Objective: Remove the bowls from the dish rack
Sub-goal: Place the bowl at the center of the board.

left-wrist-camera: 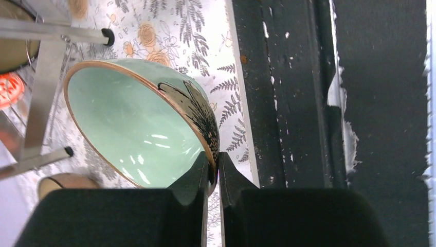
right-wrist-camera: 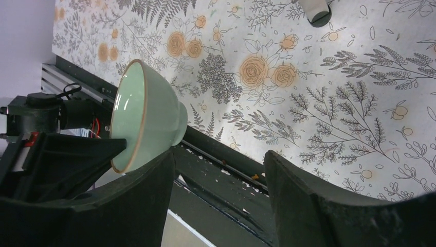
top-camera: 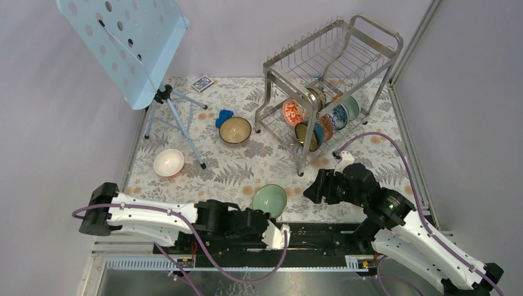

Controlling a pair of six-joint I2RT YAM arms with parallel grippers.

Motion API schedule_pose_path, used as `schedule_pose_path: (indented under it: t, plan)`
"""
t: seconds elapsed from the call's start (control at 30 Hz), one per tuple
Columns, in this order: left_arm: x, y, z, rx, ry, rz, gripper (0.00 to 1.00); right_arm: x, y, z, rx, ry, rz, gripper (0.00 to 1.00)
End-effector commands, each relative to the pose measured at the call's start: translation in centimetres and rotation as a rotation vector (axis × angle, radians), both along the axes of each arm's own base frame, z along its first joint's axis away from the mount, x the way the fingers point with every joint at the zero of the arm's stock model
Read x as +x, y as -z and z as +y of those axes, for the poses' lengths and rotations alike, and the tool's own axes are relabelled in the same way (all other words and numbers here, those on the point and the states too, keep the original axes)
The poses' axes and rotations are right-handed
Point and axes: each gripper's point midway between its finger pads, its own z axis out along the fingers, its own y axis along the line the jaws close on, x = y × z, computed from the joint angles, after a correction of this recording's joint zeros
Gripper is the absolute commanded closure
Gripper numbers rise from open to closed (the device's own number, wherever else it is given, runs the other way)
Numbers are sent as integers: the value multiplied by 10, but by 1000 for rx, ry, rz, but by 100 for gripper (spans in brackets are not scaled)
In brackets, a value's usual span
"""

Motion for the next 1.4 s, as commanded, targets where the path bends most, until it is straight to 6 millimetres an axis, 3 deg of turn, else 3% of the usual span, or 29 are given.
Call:
schedule_pose_path:
  t: [0.0,0.17,0.37,0.53,0.73,1.0,1.37]
  plan:
    - [14,-14,-14,-12,85,-215,100,2,-16,10,8,-51,-22,30]
    - [19,0,-4,79,154,-330,100,9,-24,20,6,-61,-33,33]
    - [22,10,5,150,219,-407,100,5,-20,34,-143,-96,-50,35]
    - [20,8,2,146,247,-435,100,0,-17,53,-307,-120,-104,34]
    - [16,7,0,149,270,-454,100,7,-16,78,-299,-117,-103,39]
    - [9,4,-3,136,287,-449,100,13,-1,85,-378,-112,-86,47]
    - [3,-1,-8,109,283,-434,100,4,15,96,-402,-177,-46,55]
